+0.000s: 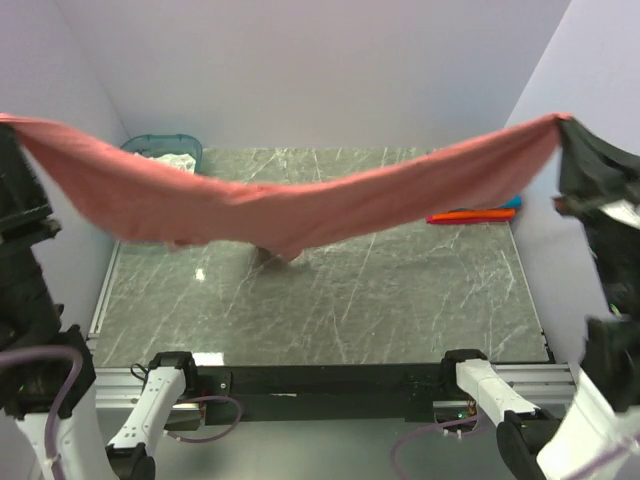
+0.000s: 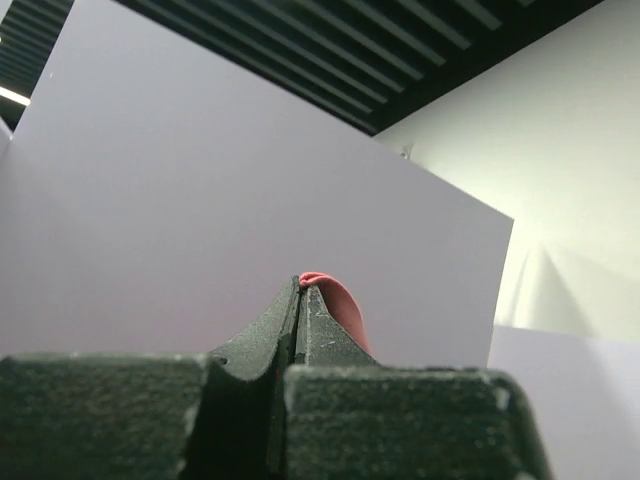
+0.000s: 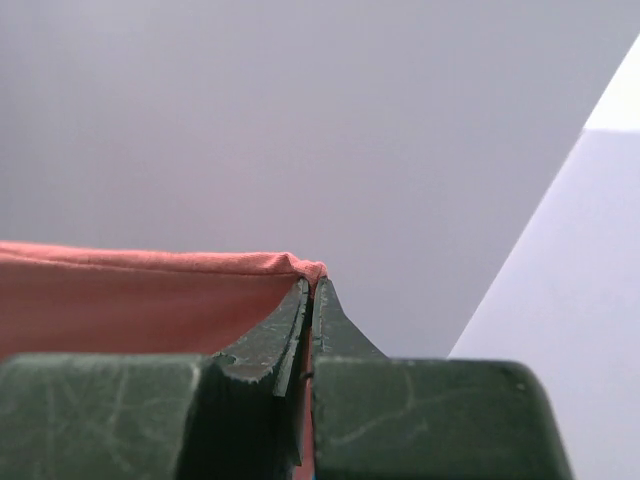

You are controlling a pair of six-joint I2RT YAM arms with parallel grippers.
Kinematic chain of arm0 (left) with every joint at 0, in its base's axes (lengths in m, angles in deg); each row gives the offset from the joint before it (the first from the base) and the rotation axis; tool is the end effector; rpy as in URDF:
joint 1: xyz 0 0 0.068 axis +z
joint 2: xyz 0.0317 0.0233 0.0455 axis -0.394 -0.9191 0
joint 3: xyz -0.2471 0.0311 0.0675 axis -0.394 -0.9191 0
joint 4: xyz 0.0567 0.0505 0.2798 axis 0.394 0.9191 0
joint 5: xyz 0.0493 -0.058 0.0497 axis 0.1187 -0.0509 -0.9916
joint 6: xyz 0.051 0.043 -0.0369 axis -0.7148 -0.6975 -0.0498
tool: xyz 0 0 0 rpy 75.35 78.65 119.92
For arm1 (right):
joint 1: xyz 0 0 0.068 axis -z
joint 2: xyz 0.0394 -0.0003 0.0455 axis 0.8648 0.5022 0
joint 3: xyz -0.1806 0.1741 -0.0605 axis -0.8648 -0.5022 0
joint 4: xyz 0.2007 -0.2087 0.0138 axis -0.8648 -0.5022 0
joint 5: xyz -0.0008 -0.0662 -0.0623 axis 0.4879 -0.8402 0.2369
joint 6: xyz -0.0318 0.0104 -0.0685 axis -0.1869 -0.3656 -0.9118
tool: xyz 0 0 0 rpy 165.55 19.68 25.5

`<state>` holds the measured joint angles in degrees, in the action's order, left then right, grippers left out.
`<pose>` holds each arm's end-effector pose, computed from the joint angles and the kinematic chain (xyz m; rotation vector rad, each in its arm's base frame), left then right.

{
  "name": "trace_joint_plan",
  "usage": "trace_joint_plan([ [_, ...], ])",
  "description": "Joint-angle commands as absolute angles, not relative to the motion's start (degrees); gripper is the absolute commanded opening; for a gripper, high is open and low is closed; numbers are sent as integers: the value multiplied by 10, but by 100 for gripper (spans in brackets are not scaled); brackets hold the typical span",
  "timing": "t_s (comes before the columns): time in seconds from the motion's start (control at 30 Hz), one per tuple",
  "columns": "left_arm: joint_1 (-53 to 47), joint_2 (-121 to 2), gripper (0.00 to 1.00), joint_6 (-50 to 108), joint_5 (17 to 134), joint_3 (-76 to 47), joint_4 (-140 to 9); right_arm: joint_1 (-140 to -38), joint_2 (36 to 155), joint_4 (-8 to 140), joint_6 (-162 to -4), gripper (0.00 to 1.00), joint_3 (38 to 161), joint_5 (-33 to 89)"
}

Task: Fold and stack the t-shirts
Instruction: Flatten the tshirt out

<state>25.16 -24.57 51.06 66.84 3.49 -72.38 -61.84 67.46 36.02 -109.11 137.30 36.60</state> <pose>0.0329 0.0017 0.6424 -0.1749 0.5241 -0.5295 0.0733 0.0208 0.6490 -0.4492 0.9806 -0.1235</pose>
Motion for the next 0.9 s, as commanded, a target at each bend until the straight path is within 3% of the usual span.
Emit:
trace_joint_plan([
  [0.0,252,-267,0,531,659,60,-688,-615,694,284,-1076,0,1441,360],
  [0.2,251,-291,0,526,668,57,-680,-615,701,299,-1071,0,1436,353],
  [0.53,252,-379,0,516,669,-107,-733,-615,733,450,-1090,0,1117,336],
  [0.73,249,-521,0,538,691,-230,-794,-615,831,598,-1101,0,939,342],
  [0.87,243,-689,0,552,694,-243,-835,-617,959,658,-1096,0,926,359],
])
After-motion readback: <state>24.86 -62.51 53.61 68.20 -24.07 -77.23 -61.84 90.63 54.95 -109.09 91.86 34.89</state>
